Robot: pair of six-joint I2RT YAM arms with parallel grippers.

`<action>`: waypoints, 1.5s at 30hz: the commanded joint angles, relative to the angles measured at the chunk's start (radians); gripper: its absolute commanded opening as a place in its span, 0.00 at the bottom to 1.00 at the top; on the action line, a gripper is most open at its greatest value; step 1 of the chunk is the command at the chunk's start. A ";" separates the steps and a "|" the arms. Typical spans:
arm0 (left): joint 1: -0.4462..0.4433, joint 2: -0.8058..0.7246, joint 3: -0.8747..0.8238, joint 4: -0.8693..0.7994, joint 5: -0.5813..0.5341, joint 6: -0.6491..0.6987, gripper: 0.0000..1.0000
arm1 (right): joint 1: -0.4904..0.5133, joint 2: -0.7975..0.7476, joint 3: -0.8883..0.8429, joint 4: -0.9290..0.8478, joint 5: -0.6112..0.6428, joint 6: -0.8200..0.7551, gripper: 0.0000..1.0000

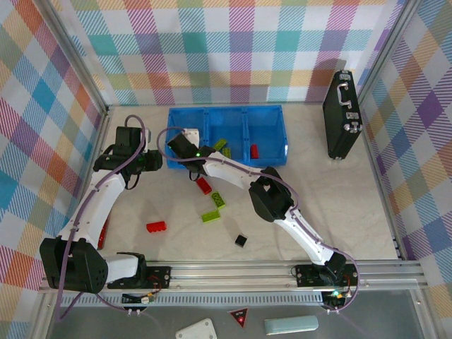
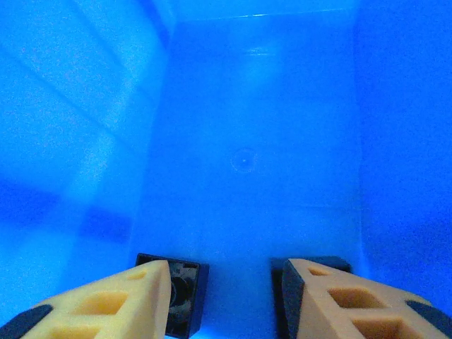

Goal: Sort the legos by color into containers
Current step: Place the lego in the container, then pick up the lego from the center of the table.

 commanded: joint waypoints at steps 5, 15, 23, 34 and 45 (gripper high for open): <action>0.016 -0.012 -0.009 0.008 0.017 -0.010 0.51 | 0.002 -0.070 0.033 -0.021 -0.036 -0.030 0.48; 0.018 -0.004 -0.007 0.003 0.013 -0.006 0.51 | 0.005 -0.150 0.002 -0.089 -0.170 -0.069 0.47; 0.017 0.004 -0.002 -0.003 0.013 -0.001 0.51 | 0.005 -0.235 -0.044 -0.205 -0.335 -0.116 0.48; 0.018 0.019 0.005 -0.013 0.025 0.004 0.51 | 0.004 -0.369 -0.158 -0.428 -0.411 -0.243 0.49; 0.018 0.037 0.012 -0.030 0.025 0.007 0.52 | 0.004 -0.502 -0.388 -0.526 -0.427 -0.242 0.50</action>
